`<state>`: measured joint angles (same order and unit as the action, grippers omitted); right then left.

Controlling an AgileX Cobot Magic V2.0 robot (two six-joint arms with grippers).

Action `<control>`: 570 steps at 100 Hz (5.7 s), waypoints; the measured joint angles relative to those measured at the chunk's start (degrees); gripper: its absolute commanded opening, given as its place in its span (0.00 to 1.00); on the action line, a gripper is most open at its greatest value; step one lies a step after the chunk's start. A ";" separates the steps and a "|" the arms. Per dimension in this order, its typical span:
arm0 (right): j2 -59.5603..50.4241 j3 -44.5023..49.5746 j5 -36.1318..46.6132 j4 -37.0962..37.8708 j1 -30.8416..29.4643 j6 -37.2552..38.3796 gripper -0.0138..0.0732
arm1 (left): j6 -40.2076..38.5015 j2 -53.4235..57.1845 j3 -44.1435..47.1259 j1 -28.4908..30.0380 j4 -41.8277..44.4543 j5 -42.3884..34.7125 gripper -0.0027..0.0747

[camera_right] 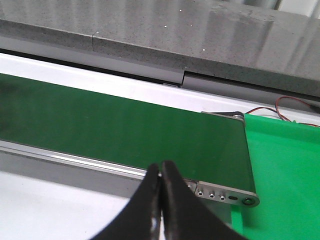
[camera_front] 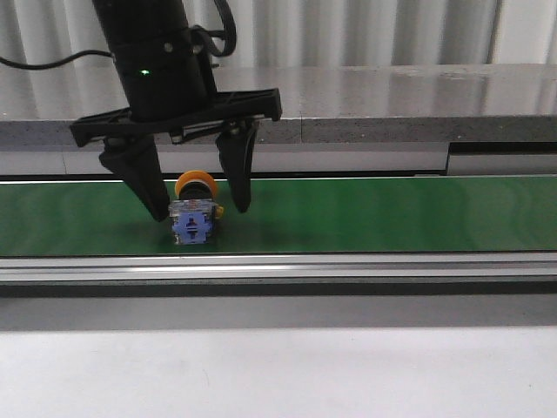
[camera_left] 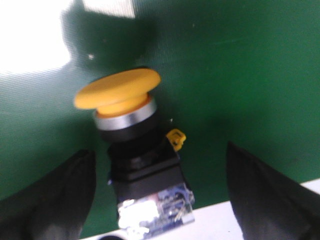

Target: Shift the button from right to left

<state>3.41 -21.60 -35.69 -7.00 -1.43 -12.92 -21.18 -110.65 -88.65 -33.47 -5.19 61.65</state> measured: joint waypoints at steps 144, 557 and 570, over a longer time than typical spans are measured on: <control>0.00 0.00 0.00 0.00 0.00 0.00 0.08 | 24.28 10.55 0.00 30.23 10.29 8.72 0.21; 0.00 0.00 0.00 0.00 0.00 0.00 0.08 | 31.54 92.08 67.40 22.92 -0.77 -43.88 0.01; 0.00 0.00 0.00 0.00 0.00 0.00 0.08 | 31.54 95.97 71.60 22.92 -0.77 -47.20 0.01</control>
<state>3.41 -21.60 -35.69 -7.00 -1.43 -12.92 10.36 -14.68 -17.05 -10.55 -5.96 14.45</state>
